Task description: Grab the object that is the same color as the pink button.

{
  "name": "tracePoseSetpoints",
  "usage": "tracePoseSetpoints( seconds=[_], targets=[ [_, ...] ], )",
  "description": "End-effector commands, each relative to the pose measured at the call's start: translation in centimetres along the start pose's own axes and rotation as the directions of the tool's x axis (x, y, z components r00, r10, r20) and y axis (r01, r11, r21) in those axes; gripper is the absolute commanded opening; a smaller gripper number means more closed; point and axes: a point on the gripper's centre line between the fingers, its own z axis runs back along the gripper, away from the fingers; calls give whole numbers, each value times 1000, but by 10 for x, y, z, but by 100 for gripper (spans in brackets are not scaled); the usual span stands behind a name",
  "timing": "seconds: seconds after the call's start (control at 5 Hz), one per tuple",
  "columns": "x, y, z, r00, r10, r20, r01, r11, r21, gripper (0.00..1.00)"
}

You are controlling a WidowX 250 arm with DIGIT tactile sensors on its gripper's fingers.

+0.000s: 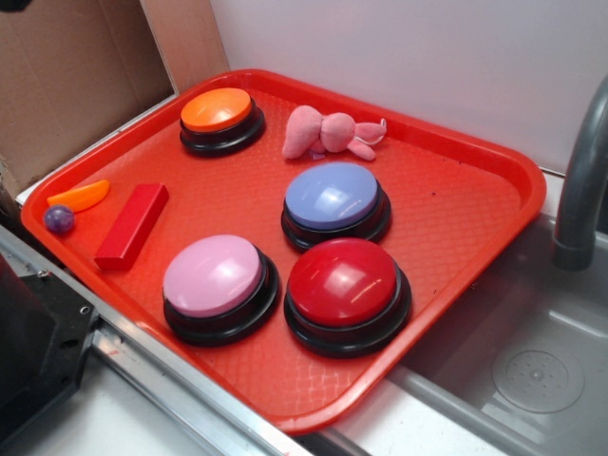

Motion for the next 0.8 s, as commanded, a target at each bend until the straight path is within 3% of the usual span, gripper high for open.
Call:
tracePoseSetpoints(
  seconds=[0.0, 0.2, 0.4, 0.6],
  targets=[
    [0, 0, 0, 1000, 0, 0, 0, 1000, 0, 100],
    [31, 3, -17, 999, -46, 29, 46, 999, -2, 100],
    [66, 5, -36, 992, -119, 29, 118, 992, 47, 100],
    [98, 5, -53, 980, -171, 105, 155, 977, 144, 100]
  ],
)
